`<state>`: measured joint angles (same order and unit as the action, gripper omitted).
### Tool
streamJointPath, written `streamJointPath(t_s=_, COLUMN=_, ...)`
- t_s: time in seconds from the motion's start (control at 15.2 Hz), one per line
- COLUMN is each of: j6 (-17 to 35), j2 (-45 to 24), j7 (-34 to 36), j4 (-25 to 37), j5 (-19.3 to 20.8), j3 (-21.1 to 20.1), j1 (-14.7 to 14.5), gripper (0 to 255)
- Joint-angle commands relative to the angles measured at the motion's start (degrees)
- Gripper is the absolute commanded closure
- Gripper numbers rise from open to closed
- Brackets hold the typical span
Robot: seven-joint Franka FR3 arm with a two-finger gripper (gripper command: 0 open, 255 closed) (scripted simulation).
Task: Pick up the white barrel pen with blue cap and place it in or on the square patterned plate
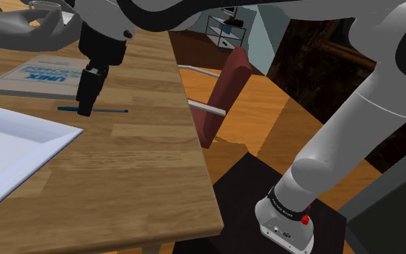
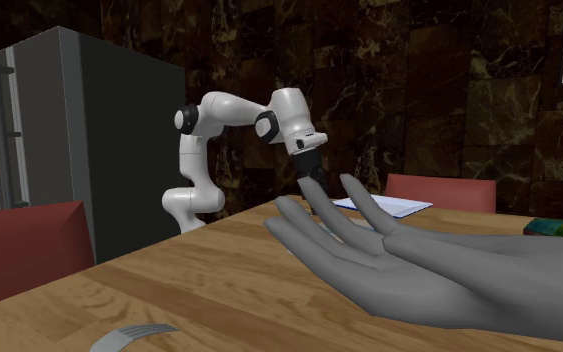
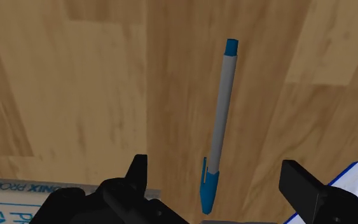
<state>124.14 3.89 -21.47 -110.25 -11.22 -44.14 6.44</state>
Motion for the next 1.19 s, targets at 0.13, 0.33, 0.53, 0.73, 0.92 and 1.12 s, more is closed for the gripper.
streamJointPath(t_s=0.13, j6=1.3, j2=-0.6, j7=0.3, j4=-0.7, j5=0.5, j3=-0.3, j1=-0.1, gripper=0)
streamJointPath(t_s=0.33, j6=1.3, j2=-0.7, j7=0.3, j4=-0.7, j5=0.5, j3=-0.3, j1=-0.1, gripper=0)
streamJointPath(t_s=0.53, j6=1.2, j2=-0.6, j7=0.3, j4=-0.7, j5=0.5, j3=-0.3, j1=-0.1, gripper=255)
streamJointPath(t_s=0.73, j6=1.3, j2=-0.7, j7=0.3, j4=-0.8, j5=0.5, j3=-0.3, j1=-0.1, gripper=255)
streamJointPath(t_s=0.92, j6=1.9, j2=-1.3, j7=0.6, j4=-0.9, j5=1.0, j3=-0.5, j1=-0.2, gripper=255)
streamJointPath(t_s=1.12, j6=1.3, j2=-0.7, j7=0.3, j4=-0.7, j5=0.5, j3=-0.3, j1=-0.2, gripper=255)
